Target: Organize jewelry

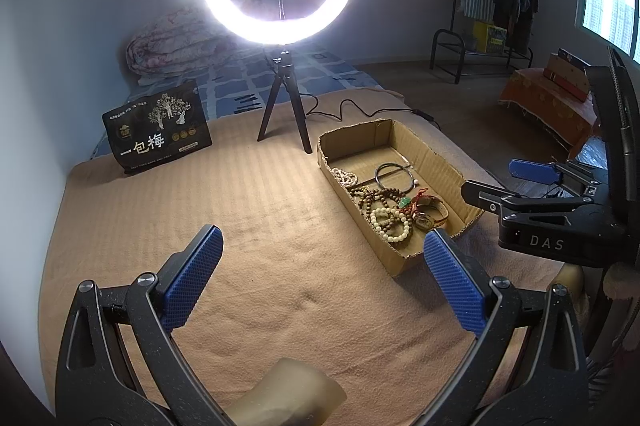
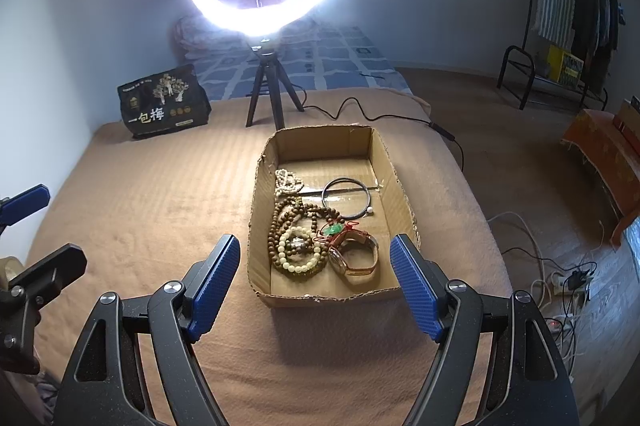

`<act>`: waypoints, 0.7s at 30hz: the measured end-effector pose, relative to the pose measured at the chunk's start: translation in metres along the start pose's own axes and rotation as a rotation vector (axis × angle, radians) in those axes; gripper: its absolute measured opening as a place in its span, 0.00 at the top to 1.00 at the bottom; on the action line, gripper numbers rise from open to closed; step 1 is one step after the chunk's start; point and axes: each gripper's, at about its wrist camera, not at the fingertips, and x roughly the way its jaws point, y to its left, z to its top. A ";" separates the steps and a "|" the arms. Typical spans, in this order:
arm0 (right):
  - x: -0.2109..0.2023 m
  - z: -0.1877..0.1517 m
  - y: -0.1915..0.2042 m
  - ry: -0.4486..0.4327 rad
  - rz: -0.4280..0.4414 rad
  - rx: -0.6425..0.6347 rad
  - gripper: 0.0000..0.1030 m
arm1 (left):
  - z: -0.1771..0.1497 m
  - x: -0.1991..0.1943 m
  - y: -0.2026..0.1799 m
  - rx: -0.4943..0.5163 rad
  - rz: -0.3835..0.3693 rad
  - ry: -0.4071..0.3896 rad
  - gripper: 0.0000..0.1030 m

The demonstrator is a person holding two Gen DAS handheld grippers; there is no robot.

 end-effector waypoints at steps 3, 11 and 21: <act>0.000 0.000 0.001 0.001 0.000 0.000 0.25 | 0.001 0.000 0.001 -0.002 0.000 0.000 0.01; 0.000 0.000 0.000 0.002 0.000 0.001 0.25 | 0.001 0.000 0.001 0.000 -0.001 0.000 0.01; 0.000 0.000 -0.001 0.003 0.001 0.002 0.25 | 0.001 0.000 0.000 -0.001 0.001 0.000 0.01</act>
